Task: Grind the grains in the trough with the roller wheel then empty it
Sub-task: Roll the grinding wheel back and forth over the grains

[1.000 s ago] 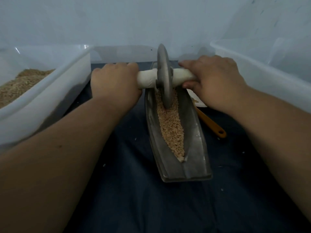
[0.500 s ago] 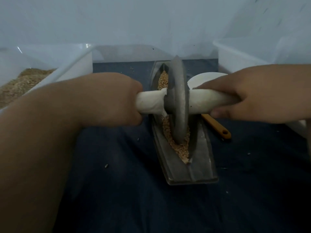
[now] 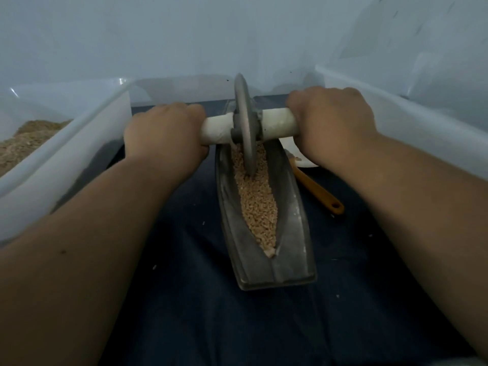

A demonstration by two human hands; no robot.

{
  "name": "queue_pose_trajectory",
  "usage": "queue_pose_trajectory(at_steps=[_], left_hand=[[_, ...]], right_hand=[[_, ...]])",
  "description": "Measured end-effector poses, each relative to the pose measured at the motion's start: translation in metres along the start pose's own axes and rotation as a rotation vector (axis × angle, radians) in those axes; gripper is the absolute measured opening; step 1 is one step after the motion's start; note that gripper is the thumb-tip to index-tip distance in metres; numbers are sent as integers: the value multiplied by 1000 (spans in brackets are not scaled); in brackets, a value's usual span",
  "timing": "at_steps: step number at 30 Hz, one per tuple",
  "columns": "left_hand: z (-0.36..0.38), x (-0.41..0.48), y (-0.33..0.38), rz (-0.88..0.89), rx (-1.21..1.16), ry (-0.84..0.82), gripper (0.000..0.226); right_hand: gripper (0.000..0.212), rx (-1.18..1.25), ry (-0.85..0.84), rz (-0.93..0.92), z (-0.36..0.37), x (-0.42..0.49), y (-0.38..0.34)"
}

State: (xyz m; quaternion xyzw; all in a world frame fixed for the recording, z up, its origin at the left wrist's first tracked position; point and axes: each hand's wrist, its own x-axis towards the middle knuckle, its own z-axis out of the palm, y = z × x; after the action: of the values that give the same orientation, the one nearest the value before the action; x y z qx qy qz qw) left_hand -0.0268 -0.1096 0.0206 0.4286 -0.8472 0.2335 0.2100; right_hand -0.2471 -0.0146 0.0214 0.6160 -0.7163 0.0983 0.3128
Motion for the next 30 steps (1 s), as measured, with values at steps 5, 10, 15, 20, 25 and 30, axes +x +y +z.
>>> queue_pose_trajectory(at_steps=[5,10,15,20,25,30], left_hand=[[2,-2,-11,-13,-24,-82,19],[-7,-7,-6,33,17,-17,19],[-9,-9,5,95,-117,34,35],[-12,-7,-3,131,-107,-50,30],[-22,-8,-9,75,80,-73,22],[-26,-14,-3,99,97,66,41]], right_hand=[[25,-77,6,39,5,1,20],[12,-15,-114,-22,1,-2,26],[23,139,-97,-57,-2,-4,9],[22,116,17,-92,1,-5,2],[38,33,-107,-52,-1,-1,0],[31,48,-144,-33,-3,0,0]])
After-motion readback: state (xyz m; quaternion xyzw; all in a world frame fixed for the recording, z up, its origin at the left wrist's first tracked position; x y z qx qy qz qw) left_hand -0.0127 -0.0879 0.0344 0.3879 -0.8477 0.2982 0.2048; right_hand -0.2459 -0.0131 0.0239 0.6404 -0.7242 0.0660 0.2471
